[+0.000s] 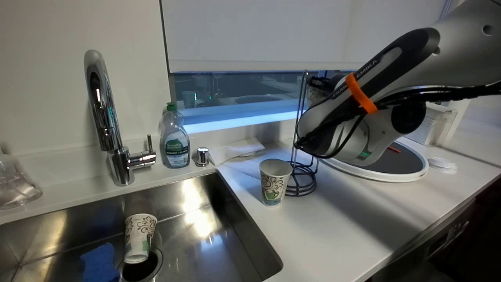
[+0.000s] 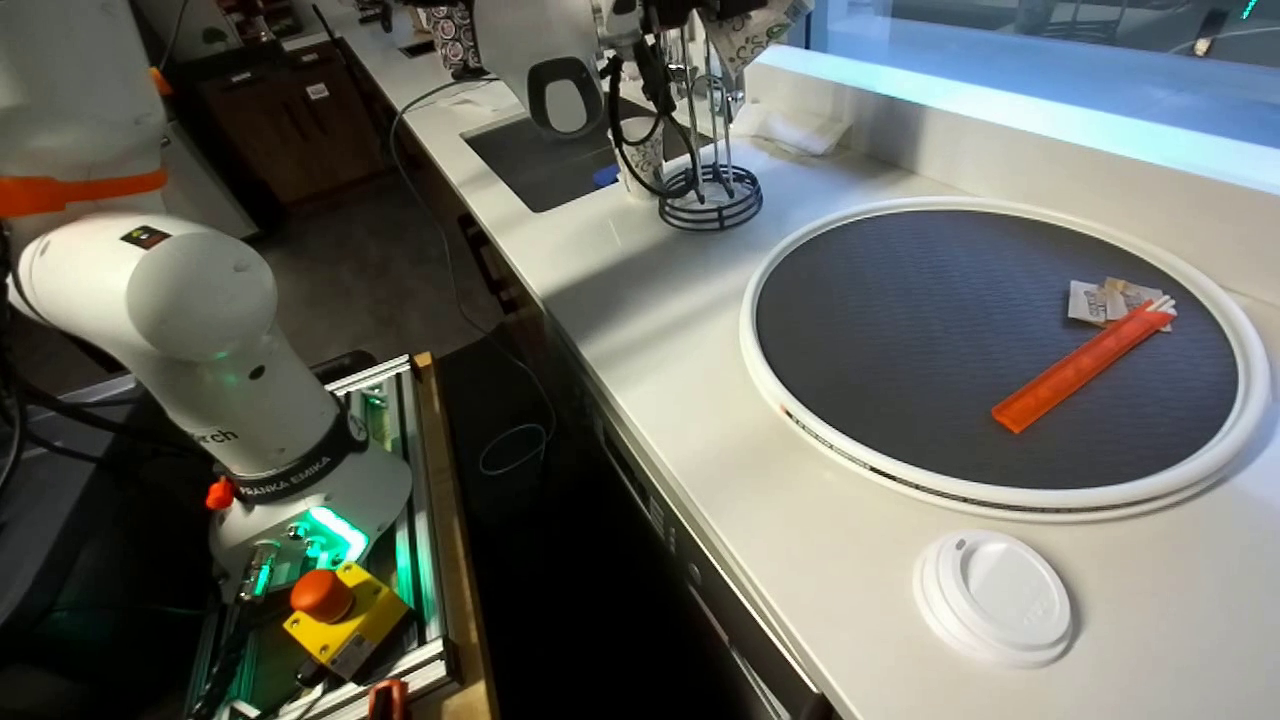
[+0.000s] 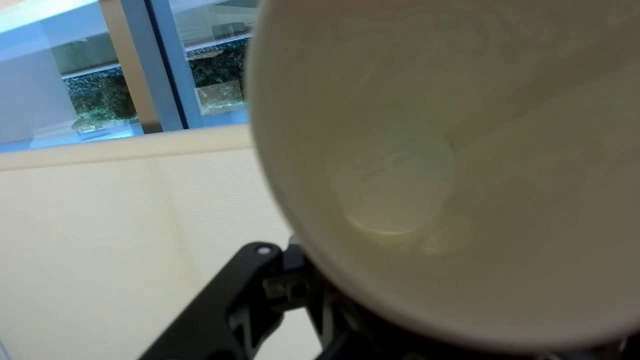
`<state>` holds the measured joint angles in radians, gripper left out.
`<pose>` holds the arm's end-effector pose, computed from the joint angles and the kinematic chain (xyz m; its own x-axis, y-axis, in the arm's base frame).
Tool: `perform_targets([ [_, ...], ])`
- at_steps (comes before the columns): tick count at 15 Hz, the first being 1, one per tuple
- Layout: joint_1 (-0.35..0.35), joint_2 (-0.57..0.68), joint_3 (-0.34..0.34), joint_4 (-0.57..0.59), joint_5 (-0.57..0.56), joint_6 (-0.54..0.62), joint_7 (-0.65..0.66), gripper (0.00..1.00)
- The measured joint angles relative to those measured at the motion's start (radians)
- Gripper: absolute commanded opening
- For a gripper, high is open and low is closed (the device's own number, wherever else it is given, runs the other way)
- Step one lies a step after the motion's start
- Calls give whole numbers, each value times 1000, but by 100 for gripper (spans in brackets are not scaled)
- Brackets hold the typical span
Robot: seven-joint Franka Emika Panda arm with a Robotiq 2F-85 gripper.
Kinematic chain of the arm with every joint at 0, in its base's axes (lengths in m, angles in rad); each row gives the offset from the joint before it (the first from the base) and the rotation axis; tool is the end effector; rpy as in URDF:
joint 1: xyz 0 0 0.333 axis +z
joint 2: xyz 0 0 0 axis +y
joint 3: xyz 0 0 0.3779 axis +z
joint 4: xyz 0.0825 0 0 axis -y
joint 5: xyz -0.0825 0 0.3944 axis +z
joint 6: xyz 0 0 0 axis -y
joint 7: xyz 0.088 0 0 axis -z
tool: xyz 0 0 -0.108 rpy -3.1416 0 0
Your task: Put the coffee cup on the stand
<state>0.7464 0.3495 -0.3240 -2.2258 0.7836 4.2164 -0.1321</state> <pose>0.5364 0.1615 0.4643 -0.0548 -0.1732 0.9834 -0.2236 -0.9577 -0.1812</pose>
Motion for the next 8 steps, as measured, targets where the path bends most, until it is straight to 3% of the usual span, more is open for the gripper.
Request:
perform_targets([
  [8,270,94,-240,6,133,0,4,29],
])
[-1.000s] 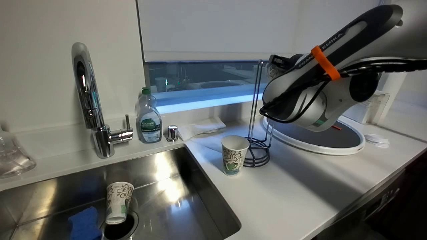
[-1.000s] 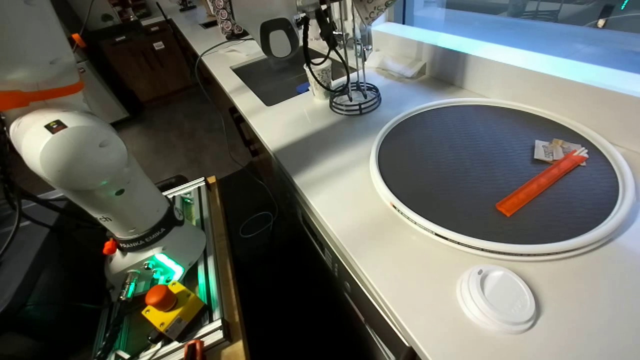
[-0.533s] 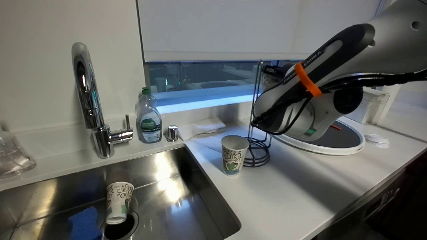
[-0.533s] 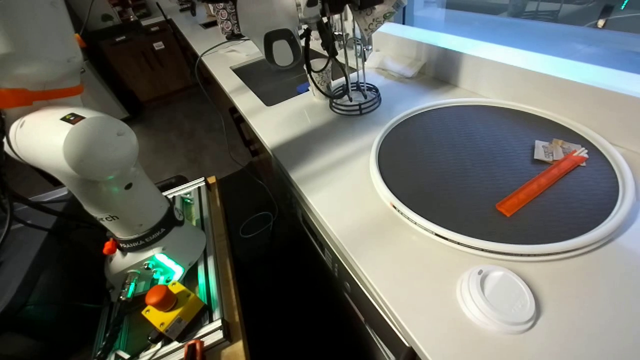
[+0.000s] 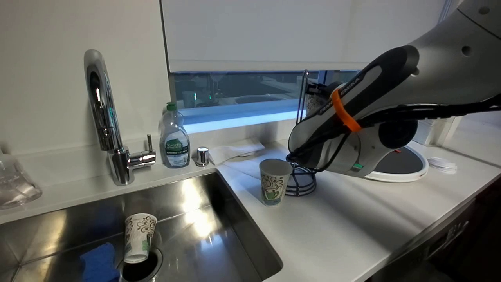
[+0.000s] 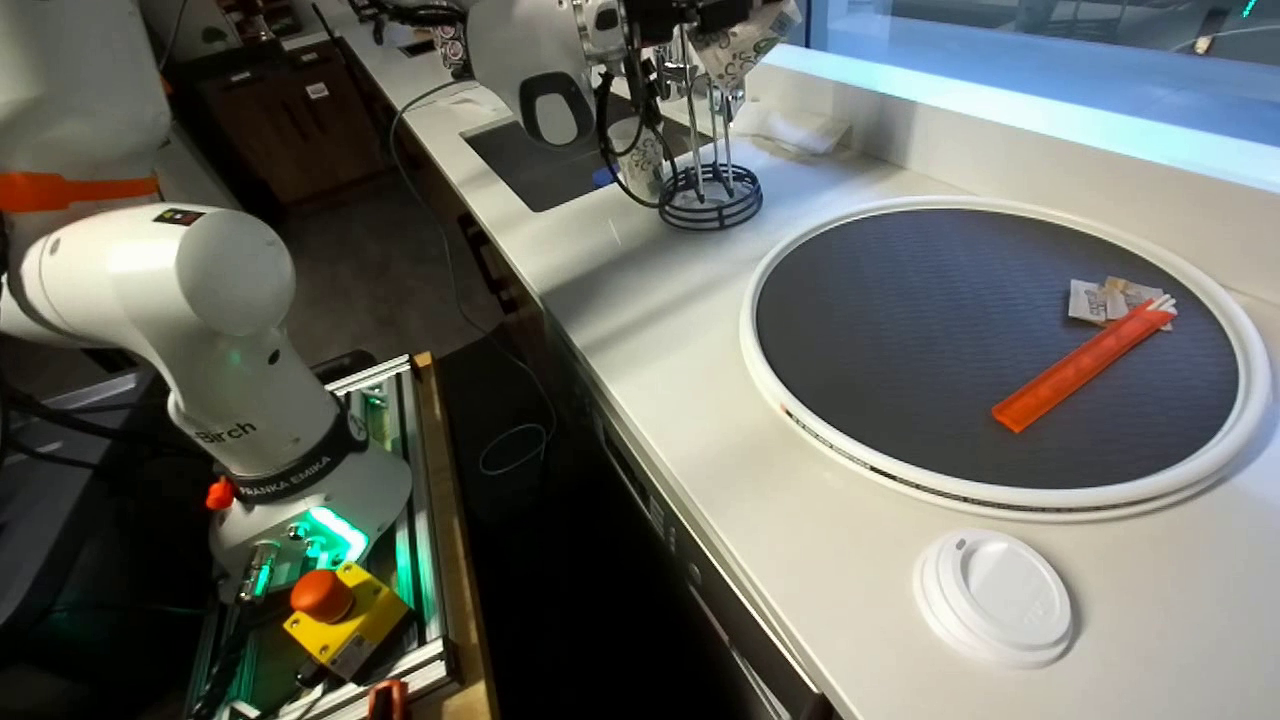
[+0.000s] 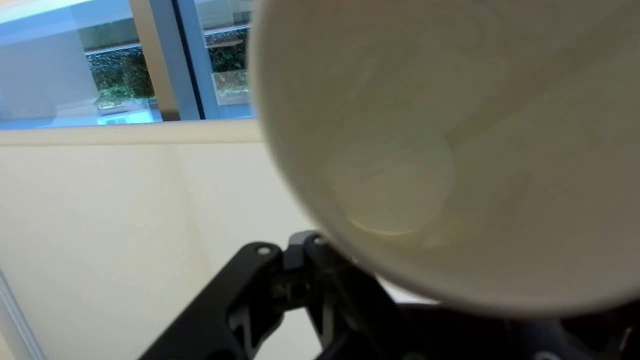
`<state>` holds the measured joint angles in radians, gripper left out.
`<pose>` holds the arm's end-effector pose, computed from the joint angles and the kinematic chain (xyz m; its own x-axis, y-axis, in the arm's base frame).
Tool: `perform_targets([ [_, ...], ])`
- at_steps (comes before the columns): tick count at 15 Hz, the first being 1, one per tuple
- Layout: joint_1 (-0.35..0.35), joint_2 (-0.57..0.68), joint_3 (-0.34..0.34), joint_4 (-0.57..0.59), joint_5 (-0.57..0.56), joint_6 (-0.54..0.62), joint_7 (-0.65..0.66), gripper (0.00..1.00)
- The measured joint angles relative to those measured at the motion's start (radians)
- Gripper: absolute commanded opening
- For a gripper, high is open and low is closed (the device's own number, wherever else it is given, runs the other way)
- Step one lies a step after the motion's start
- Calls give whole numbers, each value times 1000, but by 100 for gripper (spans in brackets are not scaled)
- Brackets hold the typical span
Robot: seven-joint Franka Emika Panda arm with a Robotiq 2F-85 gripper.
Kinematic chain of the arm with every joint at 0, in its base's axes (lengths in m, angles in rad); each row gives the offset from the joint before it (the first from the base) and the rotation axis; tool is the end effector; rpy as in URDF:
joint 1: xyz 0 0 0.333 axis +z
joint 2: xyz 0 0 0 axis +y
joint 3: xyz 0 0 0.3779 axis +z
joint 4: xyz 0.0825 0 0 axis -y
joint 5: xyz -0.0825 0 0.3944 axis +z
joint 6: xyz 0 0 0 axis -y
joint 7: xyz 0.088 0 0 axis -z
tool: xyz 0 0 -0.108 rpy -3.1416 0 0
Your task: Put the coffee cup on the stand
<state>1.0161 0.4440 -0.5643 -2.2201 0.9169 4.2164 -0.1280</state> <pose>0.5232 0.1866 0.4445 -0.0668 -0.1173 0.9908 -0.2827 -0.9501 -0.1316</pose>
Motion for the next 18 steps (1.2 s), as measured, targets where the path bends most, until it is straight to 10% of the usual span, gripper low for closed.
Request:
perform_targets([
  [6,192,110,-178,7,183,0,8,29],
  [18,364,309,-337,26,351,0,19,29],
])
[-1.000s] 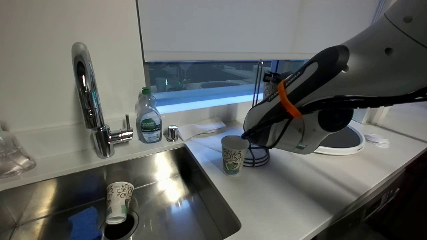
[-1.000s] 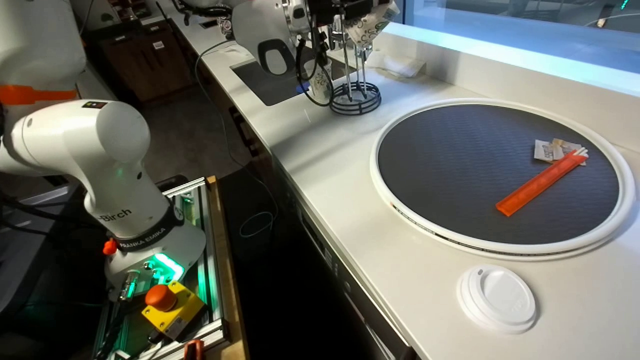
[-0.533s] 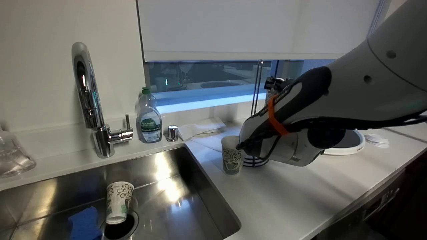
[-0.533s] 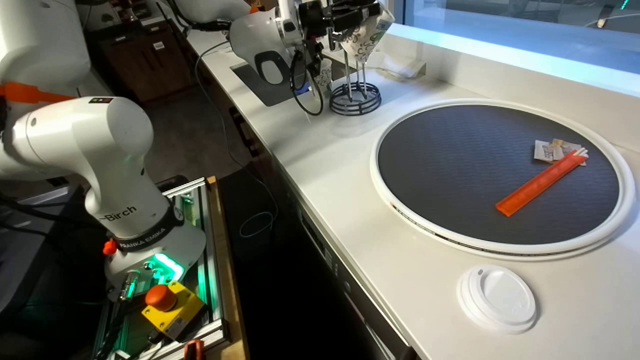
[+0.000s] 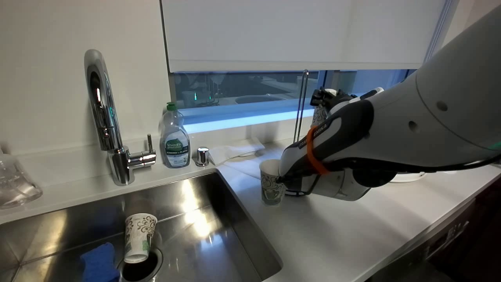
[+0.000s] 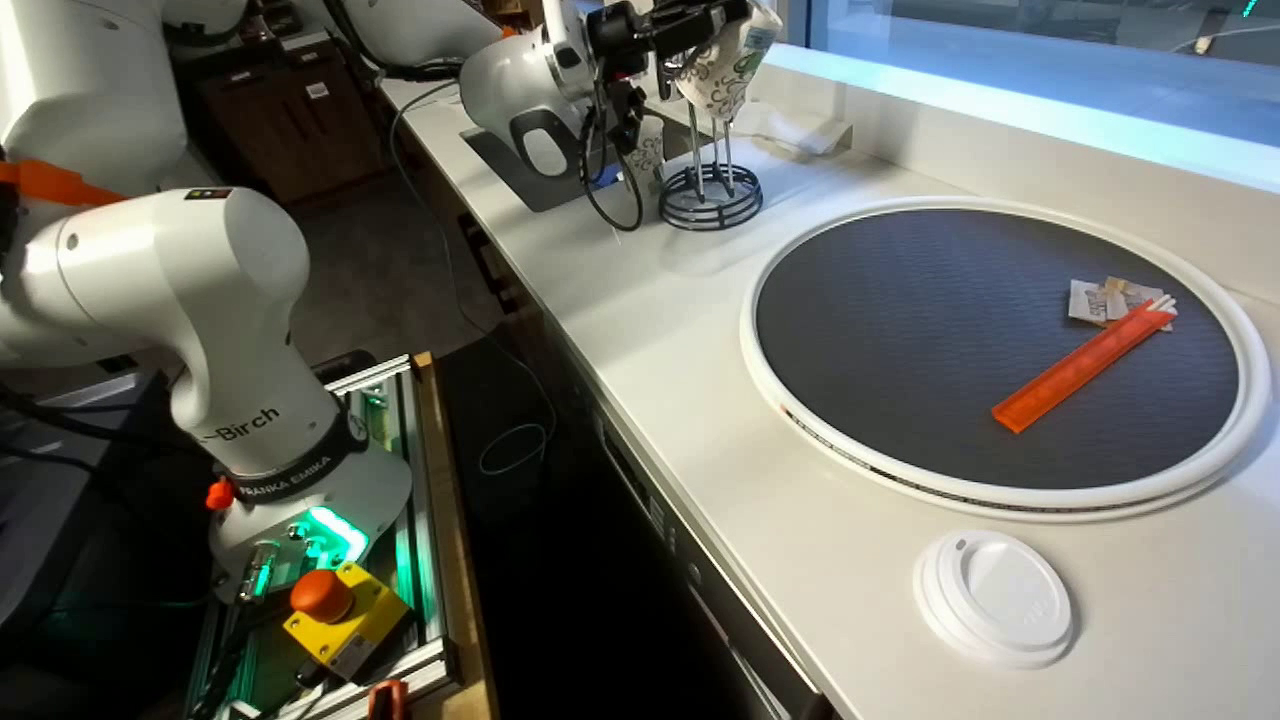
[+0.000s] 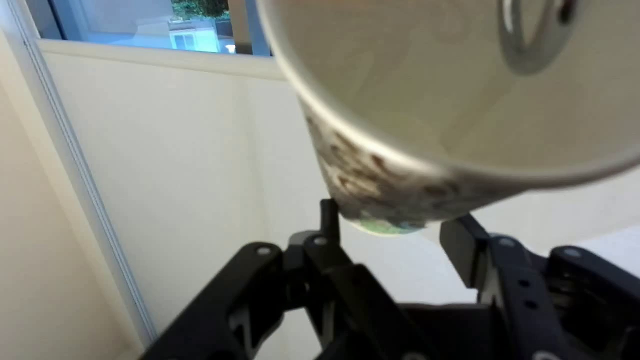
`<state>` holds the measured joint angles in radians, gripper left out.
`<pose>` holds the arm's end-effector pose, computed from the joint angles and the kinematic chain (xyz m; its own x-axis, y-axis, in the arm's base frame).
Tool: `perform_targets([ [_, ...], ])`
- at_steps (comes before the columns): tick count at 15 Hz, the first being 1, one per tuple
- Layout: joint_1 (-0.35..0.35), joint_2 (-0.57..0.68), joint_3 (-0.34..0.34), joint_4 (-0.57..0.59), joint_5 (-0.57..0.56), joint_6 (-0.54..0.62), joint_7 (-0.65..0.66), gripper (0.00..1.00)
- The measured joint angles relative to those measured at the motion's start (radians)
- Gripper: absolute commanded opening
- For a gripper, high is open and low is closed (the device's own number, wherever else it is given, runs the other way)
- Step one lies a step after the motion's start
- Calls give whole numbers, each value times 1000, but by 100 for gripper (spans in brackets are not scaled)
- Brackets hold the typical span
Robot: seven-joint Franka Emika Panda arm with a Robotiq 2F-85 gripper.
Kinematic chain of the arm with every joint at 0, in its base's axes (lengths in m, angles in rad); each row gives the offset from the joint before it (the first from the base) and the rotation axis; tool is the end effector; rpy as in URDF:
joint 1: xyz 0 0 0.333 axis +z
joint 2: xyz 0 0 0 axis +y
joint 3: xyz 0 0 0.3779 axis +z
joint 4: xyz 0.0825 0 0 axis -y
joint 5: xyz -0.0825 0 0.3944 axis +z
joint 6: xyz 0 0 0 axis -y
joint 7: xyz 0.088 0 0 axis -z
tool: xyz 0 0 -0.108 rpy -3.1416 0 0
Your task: Put the coffee cup on the stand
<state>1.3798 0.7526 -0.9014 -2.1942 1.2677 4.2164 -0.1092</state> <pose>0.4878 0.2219 0.4026 -0.1832 0.0237 0.9828 -0.4507 -0.8905 -0.0625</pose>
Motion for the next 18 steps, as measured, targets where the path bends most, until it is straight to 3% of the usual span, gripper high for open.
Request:
perform_targets([
  [6,9,76,-7,19,62,0,-1,29],
  [17,10,139,-14,59,65,0,-3,29],
  [18,11,141,-14,59,65,0,-4,50],
])
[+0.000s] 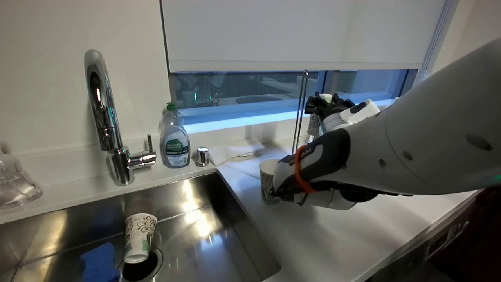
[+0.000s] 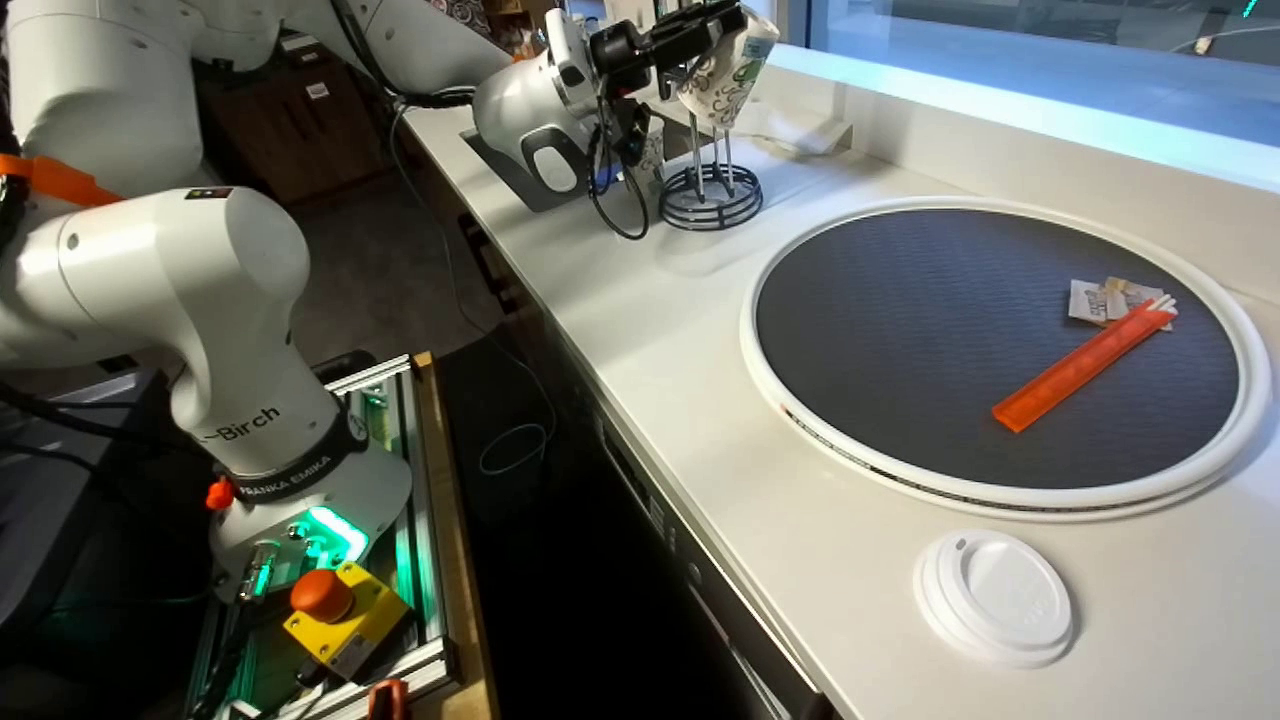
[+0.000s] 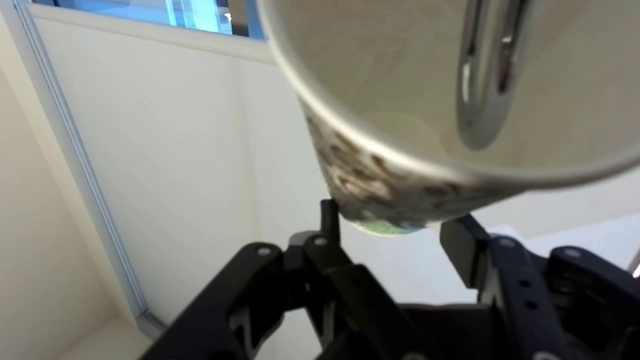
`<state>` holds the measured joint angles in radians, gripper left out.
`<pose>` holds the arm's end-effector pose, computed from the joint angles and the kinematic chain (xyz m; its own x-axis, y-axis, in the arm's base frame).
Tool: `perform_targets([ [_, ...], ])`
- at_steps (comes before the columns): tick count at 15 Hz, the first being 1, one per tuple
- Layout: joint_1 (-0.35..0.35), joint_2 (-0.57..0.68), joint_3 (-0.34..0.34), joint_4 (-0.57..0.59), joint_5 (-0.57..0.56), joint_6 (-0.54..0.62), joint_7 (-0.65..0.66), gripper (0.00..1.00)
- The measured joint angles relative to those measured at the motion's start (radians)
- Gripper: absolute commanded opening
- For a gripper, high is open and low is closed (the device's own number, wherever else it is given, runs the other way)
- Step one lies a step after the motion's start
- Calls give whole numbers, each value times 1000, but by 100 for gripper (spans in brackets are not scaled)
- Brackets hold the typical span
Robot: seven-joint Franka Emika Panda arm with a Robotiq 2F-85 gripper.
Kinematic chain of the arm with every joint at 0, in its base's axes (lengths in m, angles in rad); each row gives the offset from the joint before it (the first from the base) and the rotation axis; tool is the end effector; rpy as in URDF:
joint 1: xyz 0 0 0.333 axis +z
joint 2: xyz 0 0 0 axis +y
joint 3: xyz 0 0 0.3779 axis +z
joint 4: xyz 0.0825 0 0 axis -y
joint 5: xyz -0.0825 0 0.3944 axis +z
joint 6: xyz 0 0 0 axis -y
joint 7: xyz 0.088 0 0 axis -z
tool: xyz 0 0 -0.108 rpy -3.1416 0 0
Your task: Put the coffee cup on the stand
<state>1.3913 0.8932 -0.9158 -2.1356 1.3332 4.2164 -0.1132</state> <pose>0.4927 0.2398 0.3733 -0.2138 0.0977 0.9720 -0.4625 -0.8865 -0.0127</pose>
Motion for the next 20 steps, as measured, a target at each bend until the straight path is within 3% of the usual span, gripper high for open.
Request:
perform_targets([
  [1,2,2,-1,0,0,0,-1,71],
  [6,11,3,-1,0,0,0,-5,99],
  [20,14,-5,-50,9,0,0,-6,100],
])
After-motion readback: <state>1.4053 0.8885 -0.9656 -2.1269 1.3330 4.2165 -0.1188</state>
